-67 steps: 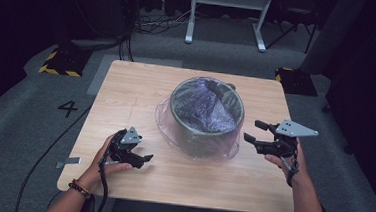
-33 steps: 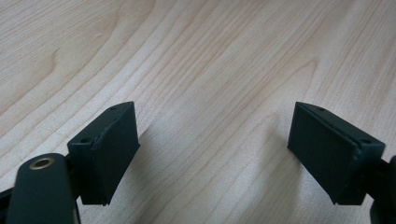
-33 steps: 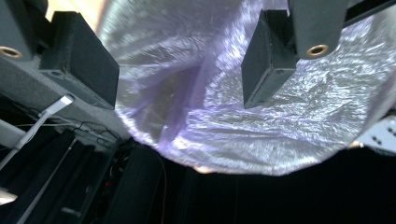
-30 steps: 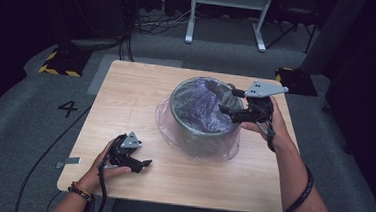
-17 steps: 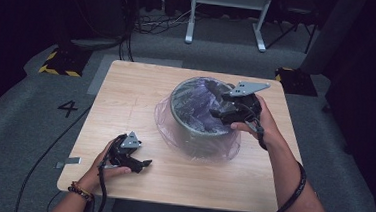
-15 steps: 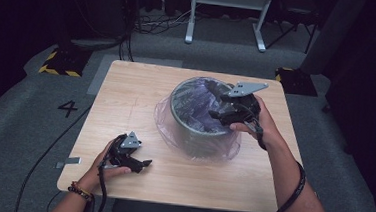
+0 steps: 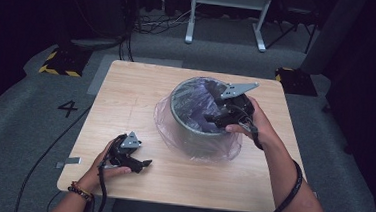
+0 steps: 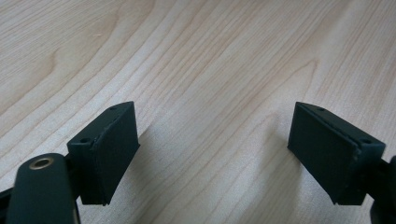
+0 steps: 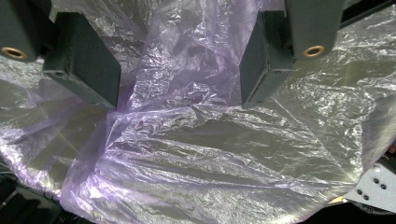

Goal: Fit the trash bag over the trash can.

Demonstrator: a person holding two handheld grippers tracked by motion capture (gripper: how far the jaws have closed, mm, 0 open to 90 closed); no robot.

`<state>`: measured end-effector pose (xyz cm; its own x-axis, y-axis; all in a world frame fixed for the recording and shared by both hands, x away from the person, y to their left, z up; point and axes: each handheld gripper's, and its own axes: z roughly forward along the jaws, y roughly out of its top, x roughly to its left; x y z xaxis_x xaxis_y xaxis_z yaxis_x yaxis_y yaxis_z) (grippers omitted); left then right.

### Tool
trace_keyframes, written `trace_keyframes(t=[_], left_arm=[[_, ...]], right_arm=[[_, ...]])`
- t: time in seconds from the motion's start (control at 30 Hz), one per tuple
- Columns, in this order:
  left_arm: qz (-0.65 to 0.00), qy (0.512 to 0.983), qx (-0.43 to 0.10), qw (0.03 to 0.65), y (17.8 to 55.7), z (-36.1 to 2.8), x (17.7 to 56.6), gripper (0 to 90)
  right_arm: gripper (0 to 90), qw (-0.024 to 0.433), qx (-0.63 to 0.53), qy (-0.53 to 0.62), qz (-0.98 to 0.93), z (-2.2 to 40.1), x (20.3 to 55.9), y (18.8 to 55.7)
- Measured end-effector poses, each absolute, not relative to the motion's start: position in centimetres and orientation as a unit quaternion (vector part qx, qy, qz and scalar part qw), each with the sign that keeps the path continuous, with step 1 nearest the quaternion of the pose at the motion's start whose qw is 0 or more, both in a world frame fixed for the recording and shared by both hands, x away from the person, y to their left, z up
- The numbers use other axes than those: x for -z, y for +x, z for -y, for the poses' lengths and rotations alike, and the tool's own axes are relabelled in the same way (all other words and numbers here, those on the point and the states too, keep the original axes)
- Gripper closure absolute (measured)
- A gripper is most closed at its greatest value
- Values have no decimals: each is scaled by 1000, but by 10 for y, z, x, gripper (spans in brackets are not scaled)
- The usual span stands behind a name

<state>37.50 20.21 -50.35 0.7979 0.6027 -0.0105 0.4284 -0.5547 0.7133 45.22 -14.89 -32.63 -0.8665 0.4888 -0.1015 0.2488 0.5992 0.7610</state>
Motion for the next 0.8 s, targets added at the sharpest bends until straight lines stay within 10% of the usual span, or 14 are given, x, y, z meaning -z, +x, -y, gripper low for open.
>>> trace_keyframes(t=[0.8], left_arm=[[-294, 874, -118, 368, 375, -202, 504, 159]], right_arm=[[251, 102, -337, 232, -907, 139, 329, 461]])
